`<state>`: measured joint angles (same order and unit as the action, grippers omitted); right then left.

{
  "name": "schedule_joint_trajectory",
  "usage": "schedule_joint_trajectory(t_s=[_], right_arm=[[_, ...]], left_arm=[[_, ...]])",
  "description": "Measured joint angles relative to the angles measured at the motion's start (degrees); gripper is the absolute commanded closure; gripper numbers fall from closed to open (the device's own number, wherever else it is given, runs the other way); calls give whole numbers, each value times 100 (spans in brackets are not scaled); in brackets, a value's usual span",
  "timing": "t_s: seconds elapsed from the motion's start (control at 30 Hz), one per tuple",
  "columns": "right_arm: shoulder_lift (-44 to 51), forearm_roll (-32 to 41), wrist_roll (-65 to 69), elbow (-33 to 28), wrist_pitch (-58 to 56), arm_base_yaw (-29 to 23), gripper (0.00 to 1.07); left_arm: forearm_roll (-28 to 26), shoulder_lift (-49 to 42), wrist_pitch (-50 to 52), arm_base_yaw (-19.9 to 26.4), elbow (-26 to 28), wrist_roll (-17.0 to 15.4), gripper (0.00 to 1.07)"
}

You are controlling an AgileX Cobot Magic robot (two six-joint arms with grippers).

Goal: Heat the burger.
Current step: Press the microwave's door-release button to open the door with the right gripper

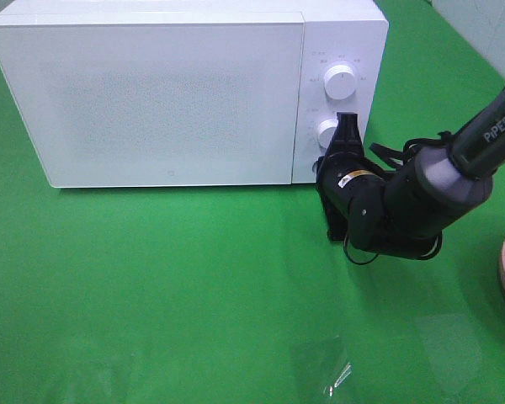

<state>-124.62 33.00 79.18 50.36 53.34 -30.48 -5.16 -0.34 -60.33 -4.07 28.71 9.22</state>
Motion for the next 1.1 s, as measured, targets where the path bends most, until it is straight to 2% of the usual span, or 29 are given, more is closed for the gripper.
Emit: schedule_joint_trajectory(t_s=[0.33,0.9,1.1], right_arm=[[-6,-138,-407,241,-636,143,107],[-6,-126,-453,246,-647,143,107],[97,-332,-464,97,-607,201,107]], left_arm=[[0,0,0,0,0,0,9],[0,0,6,0,0,0,9],[0,0,6,0,0,0,9]])
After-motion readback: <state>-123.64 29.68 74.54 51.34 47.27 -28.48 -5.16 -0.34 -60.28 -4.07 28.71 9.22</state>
